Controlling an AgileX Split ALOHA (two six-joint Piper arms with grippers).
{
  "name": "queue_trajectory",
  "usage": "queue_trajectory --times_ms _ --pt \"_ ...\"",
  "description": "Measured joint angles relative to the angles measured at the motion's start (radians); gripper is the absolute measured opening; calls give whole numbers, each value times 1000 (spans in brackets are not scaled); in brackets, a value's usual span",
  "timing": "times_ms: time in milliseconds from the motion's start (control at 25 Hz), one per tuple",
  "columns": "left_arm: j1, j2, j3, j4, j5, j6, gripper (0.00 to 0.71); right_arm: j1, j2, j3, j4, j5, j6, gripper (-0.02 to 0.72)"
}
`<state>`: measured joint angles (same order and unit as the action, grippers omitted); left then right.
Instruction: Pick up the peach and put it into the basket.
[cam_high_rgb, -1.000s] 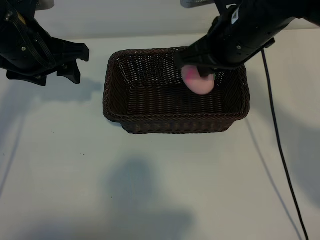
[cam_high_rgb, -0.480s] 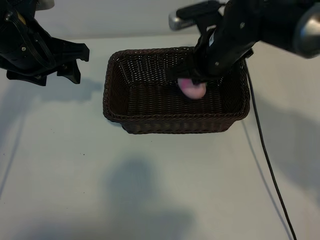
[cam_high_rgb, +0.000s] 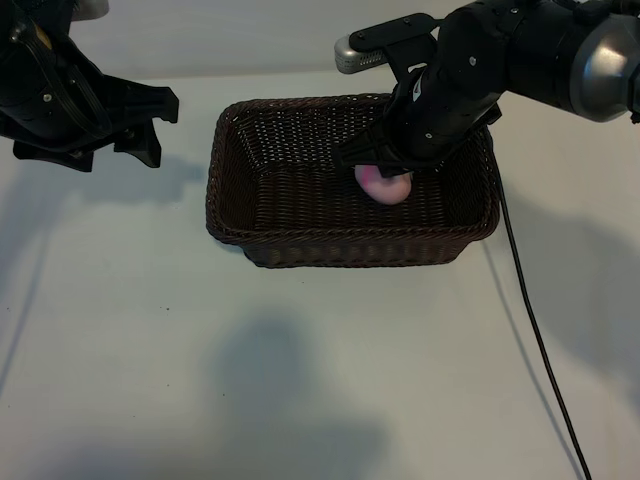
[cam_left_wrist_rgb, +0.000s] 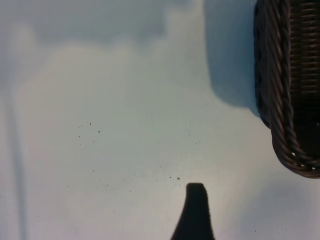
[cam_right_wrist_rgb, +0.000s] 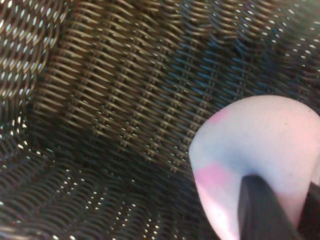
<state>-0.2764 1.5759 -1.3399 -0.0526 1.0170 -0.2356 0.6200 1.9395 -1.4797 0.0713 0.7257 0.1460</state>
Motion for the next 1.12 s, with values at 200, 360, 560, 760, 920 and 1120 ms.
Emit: queue_trajectory --times_ms 200,360,560,760,920,1120 --pt "0 0 0 0 0 0 577 0 0 -90 -15 130 0 440" --pt "0 0 0 0 0 0 577 0 0 -189 -33 253 -2 475" --pt "0 0 0 0 0 0 577 -21 0 -273 -71 391 -7 475" --pt "0 0 0 0 0 0 577 -140 -4 -293 -97 485 -42 475" --pt "0 0 0 0 0 0 577 -251 -6 -296 -106 491 -61 475" --pt "0 0 0 0 0 0 577 -309 -6 -266 -64 493 -101 475"
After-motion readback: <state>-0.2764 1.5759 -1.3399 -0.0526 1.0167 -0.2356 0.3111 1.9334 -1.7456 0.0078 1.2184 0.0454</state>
